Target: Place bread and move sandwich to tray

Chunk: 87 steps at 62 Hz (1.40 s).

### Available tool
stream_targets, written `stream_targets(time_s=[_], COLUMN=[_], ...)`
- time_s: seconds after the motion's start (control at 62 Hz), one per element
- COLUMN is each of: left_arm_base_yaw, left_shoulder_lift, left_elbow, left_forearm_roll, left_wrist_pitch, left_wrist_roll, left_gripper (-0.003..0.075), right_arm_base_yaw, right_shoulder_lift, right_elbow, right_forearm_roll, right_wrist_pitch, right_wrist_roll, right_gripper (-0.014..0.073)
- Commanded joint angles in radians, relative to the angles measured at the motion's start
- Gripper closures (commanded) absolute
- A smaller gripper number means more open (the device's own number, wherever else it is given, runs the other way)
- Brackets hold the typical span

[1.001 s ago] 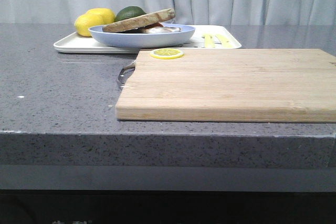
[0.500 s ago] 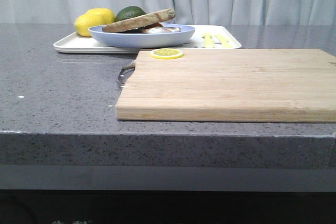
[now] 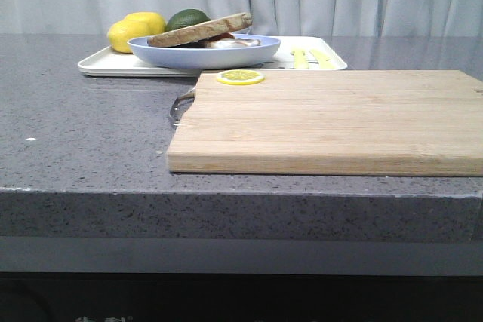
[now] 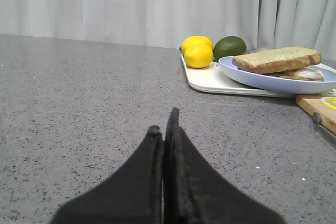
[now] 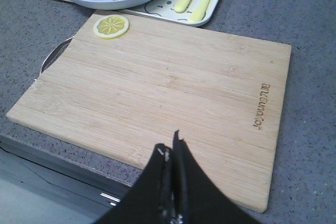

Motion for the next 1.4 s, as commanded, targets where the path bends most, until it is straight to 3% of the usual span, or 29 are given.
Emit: stream_targets(time_s=[0.0,0.581,0.775,1.017,1.275,1.388], left_arm_base_yaw=[0.003,0.003,0.003,0.003,0.003,0.003], left_shoulder_lift=[-0.022,-0.022,-0.022,-0.022,-0.022,-0.022], left_elbow=[0.001,0.001,0.001,0.001,0.001,0.001], left_forearm_roll=[0.0,0.0,0.0,0.0,0.0,0.0], left_wrist_pitch=[-0.077,-0.077,-0.077,-0.077,-0.077,-0.077], left_wrist_roll=[-0.012,-0.012,-0.012,-0.012,-0.012,-0.012], left_gripper=[0.0741,0.0741,0.0741,0.0741,0.0741,0.0741], right_arm_base_yaw=[-0.005,-0.029,-0.181,-0.273,-0.286,-0.286], right_shoulder_lift=[-0.001,-0.038,-0.274,-0.538,-0.6,-0.6], right_elbow=[-0.024,0.001,0.243,0.608,0.786,0.783], right_forearm_roll=[-0.009,-0.007,-0.006,0.035,0.079,0.069], right_wrist_pitch=[-0.063,-0.077,-0.283,-0.606,-0.738,-0.721], right_wrist_roll=[-0.005,-0.005,-0.005,-0.005,-0.005,-0.005], right_gripper=[0.0663,0.0663,0.0663,0.0663,0.0663,0.0663])
